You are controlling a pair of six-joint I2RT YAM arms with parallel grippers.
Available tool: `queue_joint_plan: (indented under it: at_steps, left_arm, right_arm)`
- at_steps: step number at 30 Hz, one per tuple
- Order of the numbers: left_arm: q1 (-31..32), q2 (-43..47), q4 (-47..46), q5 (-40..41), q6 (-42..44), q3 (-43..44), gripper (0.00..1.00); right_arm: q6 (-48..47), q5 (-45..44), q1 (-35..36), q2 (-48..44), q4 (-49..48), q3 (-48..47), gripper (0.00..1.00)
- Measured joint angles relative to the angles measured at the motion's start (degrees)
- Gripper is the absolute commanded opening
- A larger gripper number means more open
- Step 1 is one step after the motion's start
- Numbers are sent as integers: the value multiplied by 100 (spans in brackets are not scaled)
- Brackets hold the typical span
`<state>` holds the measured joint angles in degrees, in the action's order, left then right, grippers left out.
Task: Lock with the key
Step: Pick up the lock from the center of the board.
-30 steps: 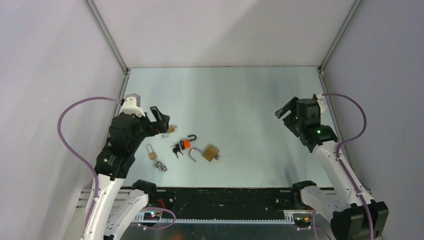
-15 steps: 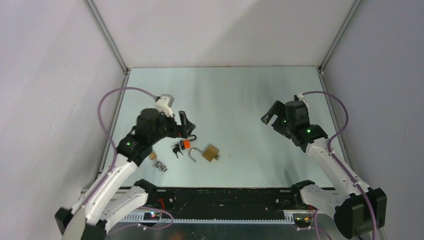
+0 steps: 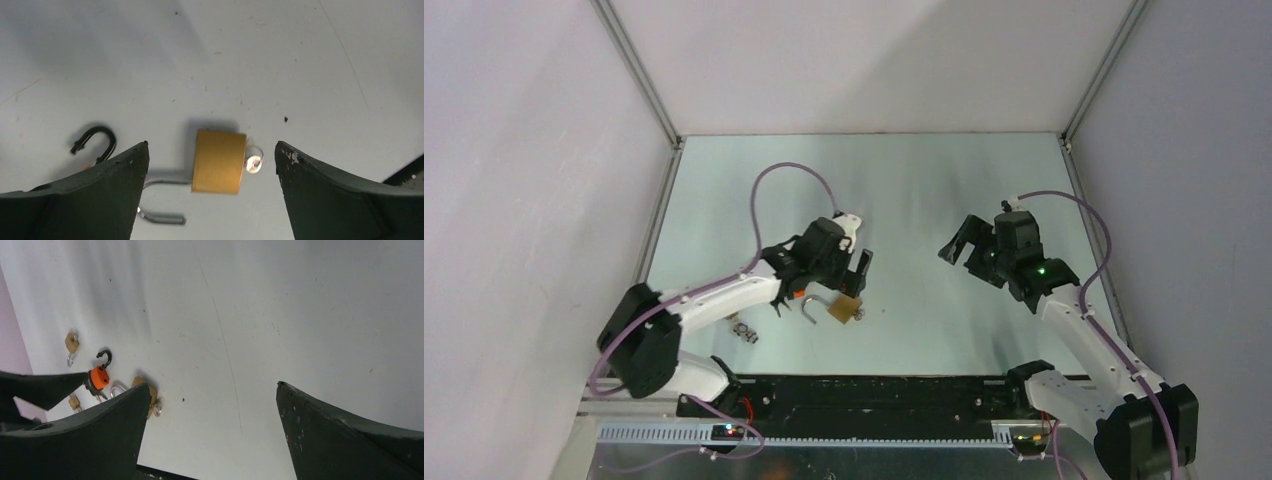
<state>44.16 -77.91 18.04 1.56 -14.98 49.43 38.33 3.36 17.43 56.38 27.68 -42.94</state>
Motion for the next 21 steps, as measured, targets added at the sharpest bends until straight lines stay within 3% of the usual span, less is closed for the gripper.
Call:
queue_joint_plan:
  at_steps: [6, 11, 15, 21]
  left_arm:
    - [560, -1003, -345, 426, -313, 278, 93]
    - [787, -1108, -538, 837, -809, 81, 97]
    - [776, -389, -625, 1366, -1231, -494, 100]
    - [461, 1777, -560, 1958, -2116, -1443, 100]
  right_arm:
    - [2, 111, 20, 13, 144, 26, 93]
    - [-232, 280, 243, 9, 15, 238, 95]
    - [-654, 393, 706, 282, -210, 254, 97]
    - [-1392, 160, 2037, 1346, -643, 157, 99]
